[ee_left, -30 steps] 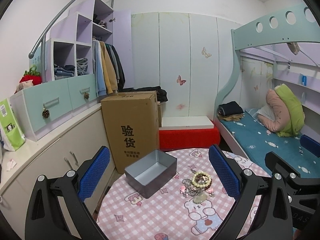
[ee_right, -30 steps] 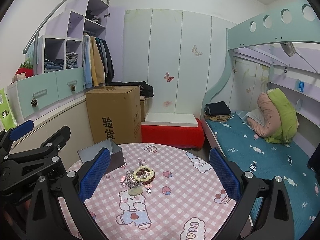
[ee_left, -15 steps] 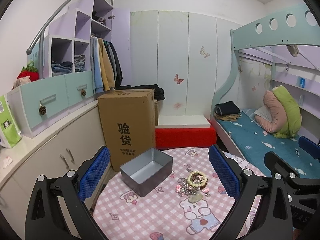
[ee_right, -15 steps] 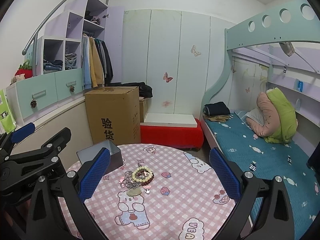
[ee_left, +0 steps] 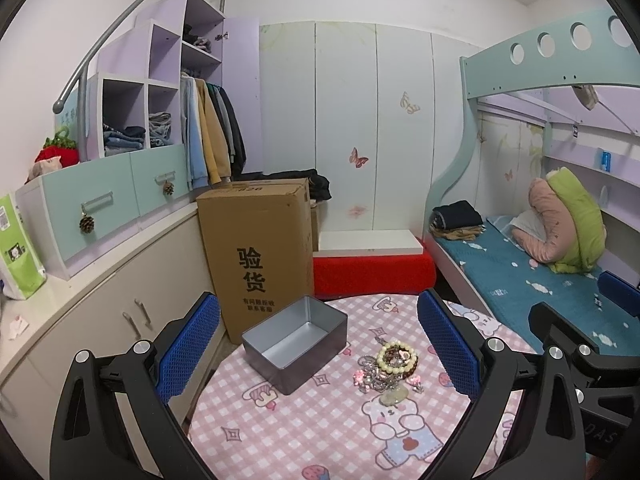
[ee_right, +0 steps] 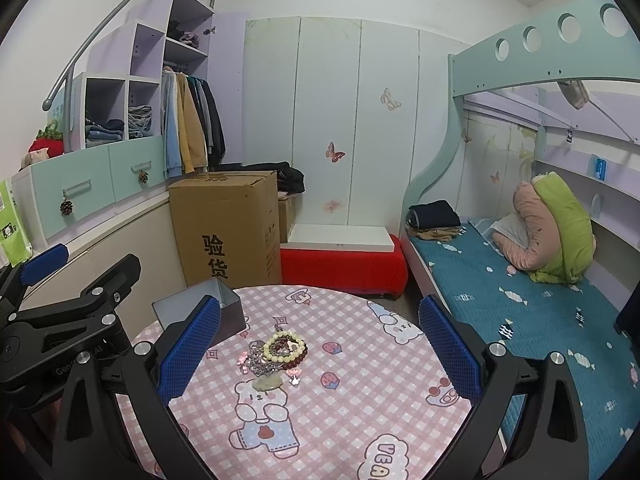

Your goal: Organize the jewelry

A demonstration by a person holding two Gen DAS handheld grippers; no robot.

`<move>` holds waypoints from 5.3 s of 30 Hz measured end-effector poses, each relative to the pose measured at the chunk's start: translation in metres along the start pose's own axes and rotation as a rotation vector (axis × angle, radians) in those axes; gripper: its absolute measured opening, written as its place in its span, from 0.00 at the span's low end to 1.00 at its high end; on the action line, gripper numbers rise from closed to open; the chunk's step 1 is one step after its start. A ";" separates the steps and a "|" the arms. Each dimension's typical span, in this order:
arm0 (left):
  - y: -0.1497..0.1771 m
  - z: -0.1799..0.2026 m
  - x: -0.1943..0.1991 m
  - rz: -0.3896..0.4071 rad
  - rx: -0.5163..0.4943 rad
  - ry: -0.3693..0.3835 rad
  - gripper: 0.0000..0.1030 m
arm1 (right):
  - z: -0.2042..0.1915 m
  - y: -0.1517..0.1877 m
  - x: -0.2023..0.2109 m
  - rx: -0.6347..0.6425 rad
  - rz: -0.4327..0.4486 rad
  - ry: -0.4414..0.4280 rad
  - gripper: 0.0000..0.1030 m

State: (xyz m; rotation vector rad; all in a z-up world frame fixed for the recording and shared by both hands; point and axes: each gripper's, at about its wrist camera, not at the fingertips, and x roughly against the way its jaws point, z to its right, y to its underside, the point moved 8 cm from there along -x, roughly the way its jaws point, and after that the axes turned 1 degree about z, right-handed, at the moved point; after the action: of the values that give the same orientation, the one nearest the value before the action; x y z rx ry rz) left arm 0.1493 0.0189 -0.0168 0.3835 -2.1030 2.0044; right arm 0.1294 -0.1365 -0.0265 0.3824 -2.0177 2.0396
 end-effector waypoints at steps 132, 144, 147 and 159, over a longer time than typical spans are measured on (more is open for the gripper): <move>0.008 0.006 -0.009 -0.015 0.035 0.079 0.93 | -0.002 0.009 -0.006 -0.035 -0.028 0.018 0.94; 0.009 0.005 -0.014 -0.038 0.047 0.089 0.93 | -0.005 0.012 -0.008 -0.034 -0.031 0.024 0.94; 0.009 0.005 -0.015 -0.036 0.045 0.088 0.93 | -0.006 0.012 -0.008 -0.037 -0.032 0.022 0.94; 0.008 0.003 -0.015 -0.040 0.045 0.091 0.93 | -0.006 0.012 -0.008 -0.036 -0.033 0.025 0.94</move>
State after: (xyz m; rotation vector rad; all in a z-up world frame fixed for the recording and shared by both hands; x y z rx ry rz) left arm 0.1610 0.0164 -0.0294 0.3327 -1.9834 2.0104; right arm 0.1326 -0.1310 -0.0409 0.3783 -2.0175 1.9759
